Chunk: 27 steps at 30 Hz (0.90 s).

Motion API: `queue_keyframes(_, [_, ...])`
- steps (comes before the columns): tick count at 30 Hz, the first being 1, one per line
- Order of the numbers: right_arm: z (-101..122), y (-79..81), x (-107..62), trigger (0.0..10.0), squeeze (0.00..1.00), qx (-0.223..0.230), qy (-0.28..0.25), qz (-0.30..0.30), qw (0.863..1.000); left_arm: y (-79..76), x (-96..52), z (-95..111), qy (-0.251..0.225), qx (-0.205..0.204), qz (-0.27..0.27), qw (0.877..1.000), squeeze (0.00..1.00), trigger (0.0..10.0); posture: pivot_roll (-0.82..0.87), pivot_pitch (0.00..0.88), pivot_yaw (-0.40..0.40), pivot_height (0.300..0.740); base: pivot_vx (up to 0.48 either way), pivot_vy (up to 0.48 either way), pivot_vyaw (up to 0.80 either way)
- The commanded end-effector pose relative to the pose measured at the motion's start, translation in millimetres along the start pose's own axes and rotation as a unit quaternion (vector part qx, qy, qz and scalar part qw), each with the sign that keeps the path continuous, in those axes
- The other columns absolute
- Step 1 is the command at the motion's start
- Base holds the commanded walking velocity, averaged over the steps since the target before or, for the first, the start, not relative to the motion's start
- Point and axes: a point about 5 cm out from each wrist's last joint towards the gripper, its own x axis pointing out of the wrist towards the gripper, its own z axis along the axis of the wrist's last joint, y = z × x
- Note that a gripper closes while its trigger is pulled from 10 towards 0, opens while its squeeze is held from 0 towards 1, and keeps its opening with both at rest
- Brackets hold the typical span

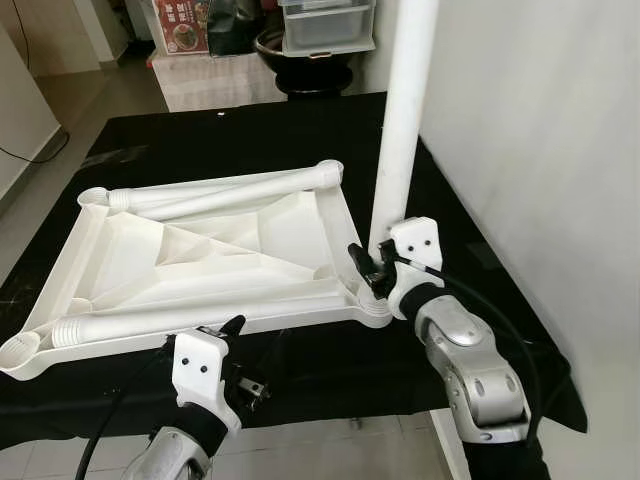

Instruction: Building children table

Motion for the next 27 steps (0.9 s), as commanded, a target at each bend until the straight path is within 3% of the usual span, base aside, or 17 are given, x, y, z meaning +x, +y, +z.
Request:
queue_keyframes(1, [10.8,17.6,7.8,10.0,1.0,0.022,-0.033,0.092,0.995,2.1,-0.8,-3.4,0.003,-0.006,0.004,1.0,0.0,10.0,0.0,0.07,0.02,0.74,0.0,0.0,0.0])
queue_keyframes(3, [18.6,21.4,8.2,10.0,1.0,0.024,-0.041,0.156,0.987,1.2,-0.6,-3.1,0.002,-0.008,0.003,1.0,0.0,10.0,0.01,0.075,0.018,0.74,0.0,0.0,0.0])
queue_keyframes(10, [13.9,7.7,10.9,10.0,1.0,-0.024,-0.006,0.247,0.969,-2.7,-1.8,-0.5,0.001,-0.008,-0.002,1.0,0.0,10.0,0.03,0.103,0.016,0.74,0.0,0.0,0.0])
queue_keyframes(11, [13.4,1.8,11.3,10.0,0.73,-0.04,-0.002,0.266,0.963,-4.3,-2.5,0.3,0.001,-0.008,-0.004,1.0,0.0,10.0,0.03,0.105,0.015,0.74,0.0,0.0,0.0])
queue_keyframes(12, [12.7,-5.7,13.8,10.0,0.13,-0.052,0.007,0.276,0.96,-6.4,-3.7,1.5,0.001,-0.009,-0.008,1.0,0.0,10.0,0.04,0.119,0.012,0.74,0.0,0.0,0.0])
queue_keyframes(13, [12.7,-5.7,13.8,10.0,0.13,-0.052,0.007,0.276,0.96,-6.4,-3.7,1.5,0.001,-0.009,-0.008,1.0,0.0,10.0,0.04,0.119,0.012,0.74,0.0,0.0,0.0])
queue_keyframes(14, [11.2,-12.5,16.7,10.0,0.0,-0.064,0.02,0.29,0.955,-9.7,-5.1,3.3,0.0,-0.01,-0.02,1.0,0.0,10.0,0.05,0.133,0.011,0.74,0.0,0.0,0.0])
queue_keyframes(16, [10.1,-17.4,17.6,10.0,0.0,-0.071,0.031,0.303,0.95,-13.0,-6.8,4.9,-0.001,-0.012,-0.031,0.999,0.0,10.0,0.05,0.143,0.009,0.74,0.0,0.0,0.0])
queue_keyframes(17, [9.1,-20.7,19.5,10.0,0.0,-0.061,0.042,0.333,0.94,-17.2,-7.9,7.1,-0.003,-0.015,-0.047,0.999,0.0,10.0,0.06,0.152,0.009,0.74,0.0,0.0,0.0])
queue_keyframes(19, [9.1,-20.7,19.5,10.0,0.0,-0.061,0.042,0.333,0.94,-17.2,-7.9,7.1,-0.003,-0.015,-0.047,0.999,0.0,10.0,0.06,0.152,0.009,0.74,0.0,0.0,0.0])
queue_keyframes(20, [7.4,-22.1,22.1,10.0,0.0,-0.048,0.051,0.371,0.926,-21.9,-13.0,10.1,-0.001,-0.021,-0.062,0.998,0.0,10.0,0.06,0.173,0.011,0.74,0.0,0.0,0.0])
queue_keyframes(27, [2.3,-23.2,25.2,10.0,0.0,-0.04,0.061,0.389,0.918,-23.3,-24.8,13.1,0.005,-0.026,-0.047,0.999,0.0,10.0,0.07,0.179,0.008,0.74,0.0,0.0,0.0])
